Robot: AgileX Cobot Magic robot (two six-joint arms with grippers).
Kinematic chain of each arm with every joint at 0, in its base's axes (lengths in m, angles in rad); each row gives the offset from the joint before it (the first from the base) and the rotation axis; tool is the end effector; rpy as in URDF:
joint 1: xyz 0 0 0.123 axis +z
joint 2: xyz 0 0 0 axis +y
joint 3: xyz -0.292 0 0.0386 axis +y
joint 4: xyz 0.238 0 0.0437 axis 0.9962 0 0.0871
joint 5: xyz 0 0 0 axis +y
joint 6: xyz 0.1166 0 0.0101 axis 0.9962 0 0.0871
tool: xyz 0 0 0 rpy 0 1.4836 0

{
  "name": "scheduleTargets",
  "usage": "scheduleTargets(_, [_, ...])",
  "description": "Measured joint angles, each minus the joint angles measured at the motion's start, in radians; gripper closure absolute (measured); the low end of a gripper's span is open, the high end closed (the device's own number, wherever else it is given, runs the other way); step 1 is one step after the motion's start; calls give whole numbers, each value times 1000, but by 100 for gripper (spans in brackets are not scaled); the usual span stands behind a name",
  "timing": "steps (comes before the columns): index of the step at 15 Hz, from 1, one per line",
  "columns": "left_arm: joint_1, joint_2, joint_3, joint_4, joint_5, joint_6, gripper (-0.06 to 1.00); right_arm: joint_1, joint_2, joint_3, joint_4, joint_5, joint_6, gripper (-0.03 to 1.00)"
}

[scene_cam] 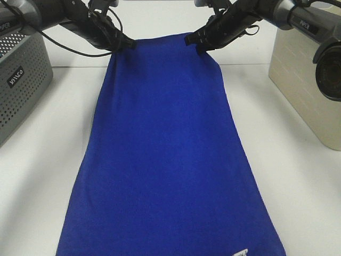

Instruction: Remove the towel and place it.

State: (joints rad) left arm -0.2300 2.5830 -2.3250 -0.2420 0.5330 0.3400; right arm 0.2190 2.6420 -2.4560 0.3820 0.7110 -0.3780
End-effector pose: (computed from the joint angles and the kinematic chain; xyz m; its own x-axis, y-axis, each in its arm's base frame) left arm 0.5798 -0.1504 0.1525 -0.5739 0.2670 -0.7742 0.3957 0.9181 0.0234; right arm 0.5775 0.1577 0.1486 -0.6479 -0.2261 -0.7274 -0.4356 0.8934 0.1103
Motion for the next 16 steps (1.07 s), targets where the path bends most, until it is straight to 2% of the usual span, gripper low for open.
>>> scheduleTargets(11, [0,99,0,30,-164,5,92,0,58,0,1,-80,-33,95])
scheduleTargets(16, [0,137,0,32,-197,5,92,-6,87,0,5,-95,-33,95])
